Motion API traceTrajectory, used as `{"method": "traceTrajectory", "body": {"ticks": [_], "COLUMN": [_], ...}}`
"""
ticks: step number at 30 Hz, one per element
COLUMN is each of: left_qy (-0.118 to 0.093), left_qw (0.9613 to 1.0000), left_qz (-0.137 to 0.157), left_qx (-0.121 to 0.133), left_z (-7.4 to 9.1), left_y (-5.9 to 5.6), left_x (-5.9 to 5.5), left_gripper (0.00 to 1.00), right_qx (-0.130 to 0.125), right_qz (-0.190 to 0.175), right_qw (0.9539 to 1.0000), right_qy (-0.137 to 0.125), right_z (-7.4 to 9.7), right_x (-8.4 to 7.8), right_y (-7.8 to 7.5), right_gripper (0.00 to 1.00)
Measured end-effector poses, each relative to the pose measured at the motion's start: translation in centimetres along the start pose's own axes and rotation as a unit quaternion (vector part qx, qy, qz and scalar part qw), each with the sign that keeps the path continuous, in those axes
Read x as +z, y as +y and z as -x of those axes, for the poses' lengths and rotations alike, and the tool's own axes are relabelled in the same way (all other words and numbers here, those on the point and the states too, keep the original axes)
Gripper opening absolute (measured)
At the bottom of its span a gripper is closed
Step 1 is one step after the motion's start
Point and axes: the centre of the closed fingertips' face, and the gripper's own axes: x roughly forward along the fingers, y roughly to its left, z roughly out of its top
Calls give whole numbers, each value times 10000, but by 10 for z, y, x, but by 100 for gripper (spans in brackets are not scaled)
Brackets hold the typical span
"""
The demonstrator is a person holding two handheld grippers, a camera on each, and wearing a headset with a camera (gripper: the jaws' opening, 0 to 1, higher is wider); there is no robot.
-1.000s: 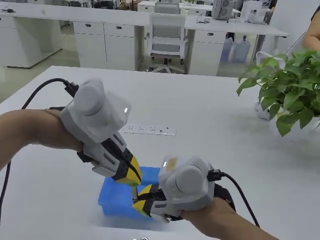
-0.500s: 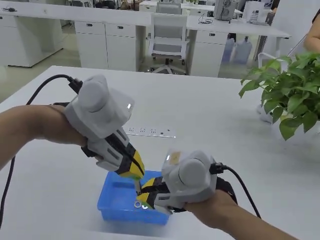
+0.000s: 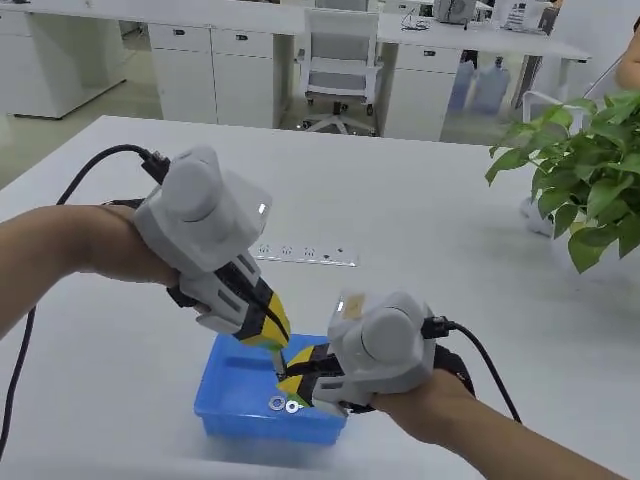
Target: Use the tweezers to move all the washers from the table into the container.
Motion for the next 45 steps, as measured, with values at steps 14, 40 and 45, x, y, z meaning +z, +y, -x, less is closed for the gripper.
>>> {"method": "traceTrajectory", "body": {"ticks": [14,40,45], "left_qy": [-17,57,55], "left_qw": [10000,9999,9999], "left_qz": [79,119,113], "left_qx": [23,-11,-3], "left_z": [-16,-31,-31], "left_y": [14,19,18], "left_x": [-15,-28,-28], "left_gripper": [5,5,5], "right_qx": [97,180,182], "right_qz": [-59,-134,-131], "right_qw": [9999,9996,9995], "right_qy": [73,195,204], "right_z": [-14,-29,-29], "right_x": [-17,-33,-34], "right_y": [-11,-16,-16], "right_gripper": [10,10,11]}}
